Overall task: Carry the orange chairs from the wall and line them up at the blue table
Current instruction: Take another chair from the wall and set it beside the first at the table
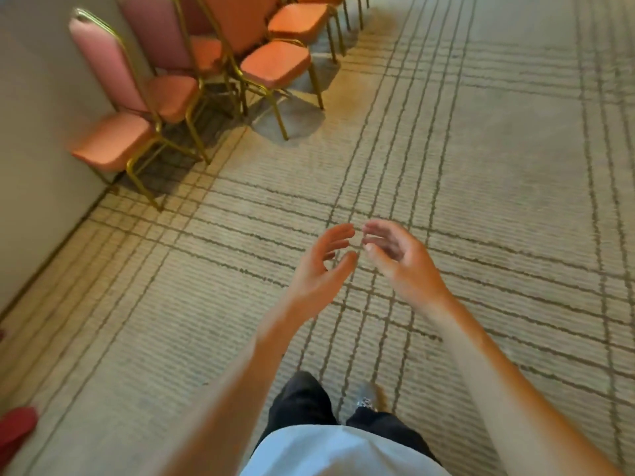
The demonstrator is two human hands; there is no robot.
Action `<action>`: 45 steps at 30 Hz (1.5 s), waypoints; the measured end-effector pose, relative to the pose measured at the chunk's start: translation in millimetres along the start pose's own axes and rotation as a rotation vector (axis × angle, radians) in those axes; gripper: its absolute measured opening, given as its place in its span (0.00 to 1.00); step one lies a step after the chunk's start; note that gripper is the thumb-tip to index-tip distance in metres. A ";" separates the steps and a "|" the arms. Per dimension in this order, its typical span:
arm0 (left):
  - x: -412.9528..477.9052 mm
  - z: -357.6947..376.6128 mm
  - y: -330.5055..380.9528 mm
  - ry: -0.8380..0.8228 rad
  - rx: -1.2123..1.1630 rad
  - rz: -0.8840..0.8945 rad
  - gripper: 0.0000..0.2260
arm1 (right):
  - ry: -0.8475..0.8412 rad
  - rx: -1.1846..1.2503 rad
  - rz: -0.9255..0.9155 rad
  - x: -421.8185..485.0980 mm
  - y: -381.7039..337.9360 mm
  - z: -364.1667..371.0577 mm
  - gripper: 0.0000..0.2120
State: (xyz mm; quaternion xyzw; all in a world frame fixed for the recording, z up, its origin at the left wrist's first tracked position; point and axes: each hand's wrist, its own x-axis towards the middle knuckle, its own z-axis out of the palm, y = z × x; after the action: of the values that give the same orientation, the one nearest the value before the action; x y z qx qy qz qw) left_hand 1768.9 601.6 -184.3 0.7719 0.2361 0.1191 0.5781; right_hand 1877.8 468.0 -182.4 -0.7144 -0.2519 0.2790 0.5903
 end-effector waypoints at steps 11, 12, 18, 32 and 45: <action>113.9 -125.1 -52.2 0.122 0.022 0.011 0.19 | -0.202 -0.082 -0.011 165.6 -20.7 92.9 0.17; 125.7 -139.9 -55.4 0.128 0.023 0.023 0.19 | -0.207 -0.087 -0.018 181.6 -26.2 104.7 0.18; 197.7 -227.8 -61.4 0.168 0.007 0.069 0.21 | -0.200 -0.101 -0.050 275.1 -65.8 169.2 0.17; 396.9 -294.1 -70.5 0.208 0.093 0.072 0.22 | -0.267 -0.223 -0.126 504.5 -89.3 180.4 0.22; 591.7 -334.0 -55.6 0.398 0.066 -0.026 0.21 | -0.466 -0.223 -0.127 733.6 -103.5 173.2 0.21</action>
State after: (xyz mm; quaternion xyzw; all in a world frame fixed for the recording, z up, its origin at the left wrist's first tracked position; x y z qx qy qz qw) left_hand 2112.7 1190.3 -188.4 0.7485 0.3592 0.2543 0.4960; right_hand 2280.4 1113.5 -180.3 -0.6742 -0.4545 0.3689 0.4505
